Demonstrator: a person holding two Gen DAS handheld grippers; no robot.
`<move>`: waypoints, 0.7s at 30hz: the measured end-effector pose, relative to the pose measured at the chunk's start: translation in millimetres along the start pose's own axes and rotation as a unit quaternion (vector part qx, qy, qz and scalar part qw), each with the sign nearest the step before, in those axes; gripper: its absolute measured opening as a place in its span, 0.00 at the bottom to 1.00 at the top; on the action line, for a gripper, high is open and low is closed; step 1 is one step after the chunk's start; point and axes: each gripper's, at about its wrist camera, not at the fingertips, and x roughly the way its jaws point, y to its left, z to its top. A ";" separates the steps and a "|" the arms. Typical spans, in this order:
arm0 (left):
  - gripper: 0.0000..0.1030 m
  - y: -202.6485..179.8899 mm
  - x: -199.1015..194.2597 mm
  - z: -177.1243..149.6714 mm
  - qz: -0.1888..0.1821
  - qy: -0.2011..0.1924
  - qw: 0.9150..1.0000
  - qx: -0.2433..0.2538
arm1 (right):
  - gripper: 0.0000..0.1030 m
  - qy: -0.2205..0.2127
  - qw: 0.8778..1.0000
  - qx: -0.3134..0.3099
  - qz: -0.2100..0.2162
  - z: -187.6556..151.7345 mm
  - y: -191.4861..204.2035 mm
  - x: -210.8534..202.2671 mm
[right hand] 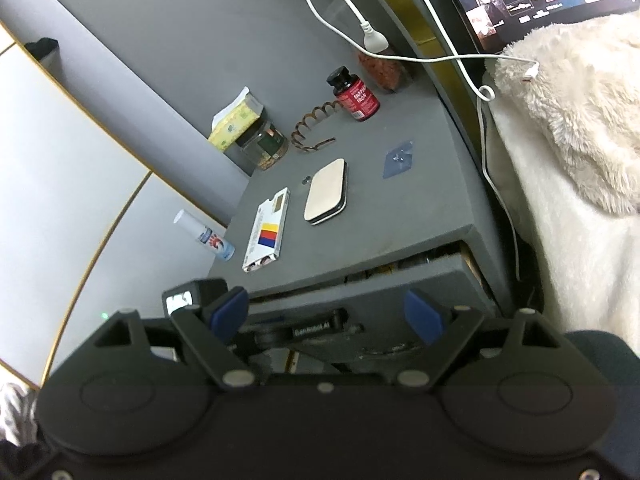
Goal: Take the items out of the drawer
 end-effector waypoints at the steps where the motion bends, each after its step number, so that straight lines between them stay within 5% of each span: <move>1: 0.95 -0.4 -0.5 -0.3 0.001 0.000 1.000 0.001 | 0.82 0.001 1.000 0.001 0.000 0.1 -0.5 0.4; 16: 0.96 0.5 -35.3 -42.5 0.006 -0.008 1.000 0.001 | 0.82 0.010 1.000 -0.009 -0.016 -0.7 2.8 5.6; 21: 1.00 14.9 -92.4 -60.1 -0.003 -0.035 0.999 -0.028 | 0.82 0.019 0.999 -0.010 -0.029 -1.0 3.2 10.4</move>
